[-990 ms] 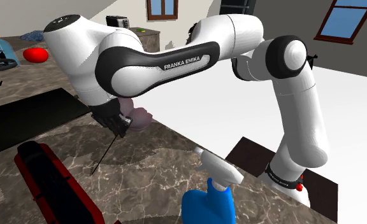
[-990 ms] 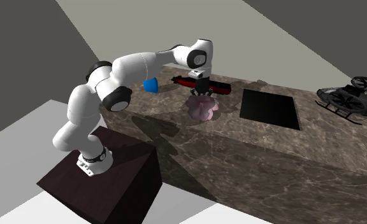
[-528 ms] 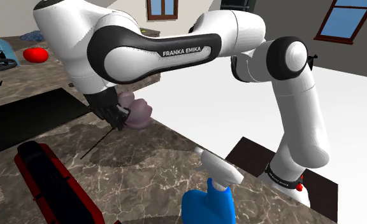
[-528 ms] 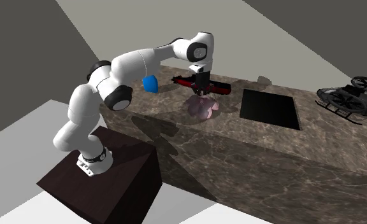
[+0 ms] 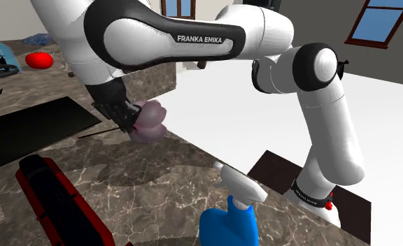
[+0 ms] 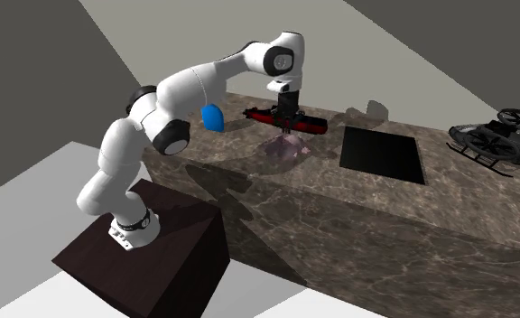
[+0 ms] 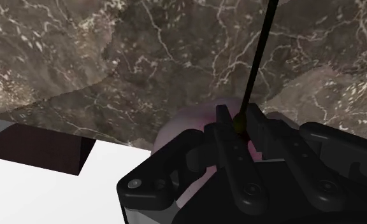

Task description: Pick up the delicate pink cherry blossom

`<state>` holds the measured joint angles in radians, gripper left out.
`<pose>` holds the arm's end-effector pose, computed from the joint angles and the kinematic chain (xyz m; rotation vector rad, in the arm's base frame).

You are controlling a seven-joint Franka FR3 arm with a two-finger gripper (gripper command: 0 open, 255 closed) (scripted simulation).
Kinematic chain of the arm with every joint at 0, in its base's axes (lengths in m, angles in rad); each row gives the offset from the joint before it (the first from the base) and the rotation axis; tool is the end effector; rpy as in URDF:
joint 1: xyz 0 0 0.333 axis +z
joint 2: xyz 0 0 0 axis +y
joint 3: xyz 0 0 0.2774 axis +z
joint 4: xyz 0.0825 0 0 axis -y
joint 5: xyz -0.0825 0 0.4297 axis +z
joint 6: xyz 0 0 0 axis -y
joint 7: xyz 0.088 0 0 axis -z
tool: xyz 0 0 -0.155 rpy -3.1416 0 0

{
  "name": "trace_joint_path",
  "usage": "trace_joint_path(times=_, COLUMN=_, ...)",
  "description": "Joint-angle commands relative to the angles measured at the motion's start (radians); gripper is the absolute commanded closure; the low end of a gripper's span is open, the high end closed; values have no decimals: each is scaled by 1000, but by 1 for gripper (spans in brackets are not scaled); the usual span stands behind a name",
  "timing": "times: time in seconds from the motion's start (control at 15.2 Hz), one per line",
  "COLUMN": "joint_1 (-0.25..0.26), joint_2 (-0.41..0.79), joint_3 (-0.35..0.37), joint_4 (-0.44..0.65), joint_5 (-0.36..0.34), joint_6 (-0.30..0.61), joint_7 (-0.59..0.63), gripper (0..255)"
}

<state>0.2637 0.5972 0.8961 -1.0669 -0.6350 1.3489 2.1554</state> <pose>0.4869 0.4951 0.4841 2.5097 -1.6491 0.2690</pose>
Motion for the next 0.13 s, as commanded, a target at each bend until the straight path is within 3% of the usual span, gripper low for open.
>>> trace_joint_path(times=0.0, joint_1=8, joint_2=0, joint_3=-1, joint_4=20, joint_5=-2, joint_6=-17, joint_7=-5, gripper=255)
trace_joint_path(times=0.07, joint_1=8, joint_2=0, joint_3=-1, joint_4=20, joint_5=-2, joint_6=-17, joint_7=-5, gripper=255)
